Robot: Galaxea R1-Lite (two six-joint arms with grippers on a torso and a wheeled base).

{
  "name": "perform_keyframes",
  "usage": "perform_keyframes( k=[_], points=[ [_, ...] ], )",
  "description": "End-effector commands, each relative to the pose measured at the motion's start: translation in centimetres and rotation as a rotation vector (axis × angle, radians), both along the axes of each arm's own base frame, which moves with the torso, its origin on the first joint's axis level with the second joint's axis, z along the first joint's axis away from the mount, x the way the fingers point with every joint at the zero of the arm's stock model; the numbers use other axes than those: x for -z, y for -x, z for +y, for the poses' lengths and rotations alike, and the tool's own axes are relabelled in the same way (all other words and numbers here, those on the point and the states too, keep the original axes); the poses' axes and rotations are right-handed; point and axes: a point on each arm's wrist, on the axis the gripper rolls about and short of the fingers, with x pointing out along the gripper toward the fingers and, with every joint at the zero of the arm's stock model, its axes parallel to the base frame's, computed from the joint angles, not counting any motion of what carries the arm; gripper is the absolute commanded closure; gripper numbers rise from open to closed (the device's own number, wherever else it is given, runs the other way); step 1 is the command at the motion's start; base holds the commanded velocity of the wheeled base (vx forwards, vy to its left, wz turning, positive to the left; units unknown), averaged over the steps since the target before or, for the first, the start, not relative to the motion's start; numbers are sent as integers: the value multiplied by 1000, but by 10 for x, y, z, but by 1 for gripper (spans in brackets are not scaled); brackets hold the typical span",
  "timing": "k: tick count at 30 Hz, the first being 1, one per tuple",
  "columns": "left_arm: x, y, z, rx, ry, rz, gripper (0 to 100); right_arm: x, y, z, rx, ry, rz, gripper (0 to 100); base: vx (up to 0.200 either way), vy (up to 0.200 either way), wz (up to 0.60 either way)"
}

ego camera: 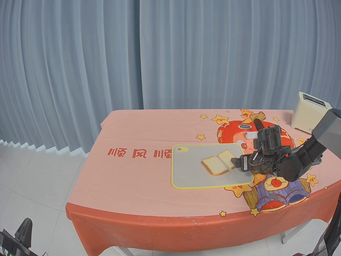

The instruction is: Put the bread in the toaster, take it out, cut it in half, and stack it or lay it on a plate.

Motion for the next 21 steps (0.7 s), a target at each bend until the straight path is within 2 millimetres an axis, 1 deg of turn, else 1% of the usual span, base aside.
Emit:
perform_keyframes(
  k=[1,7,8,21],
  points=[
    [5,-1,0,0,0,19,100,4,1,1,-3,5,13,0,0,0,0],
    [5,-1,0,0,0,19,100,3,1,1,-3,5,13,0,0,0,0],
    [5,-1,0,0,0,19,100,4,1,1,-3,6,15,100,0,0,0],
    [5,-1,0,0,0,19,100,1,2,1,-7,3,8,100,0,0,0]
  ],
)
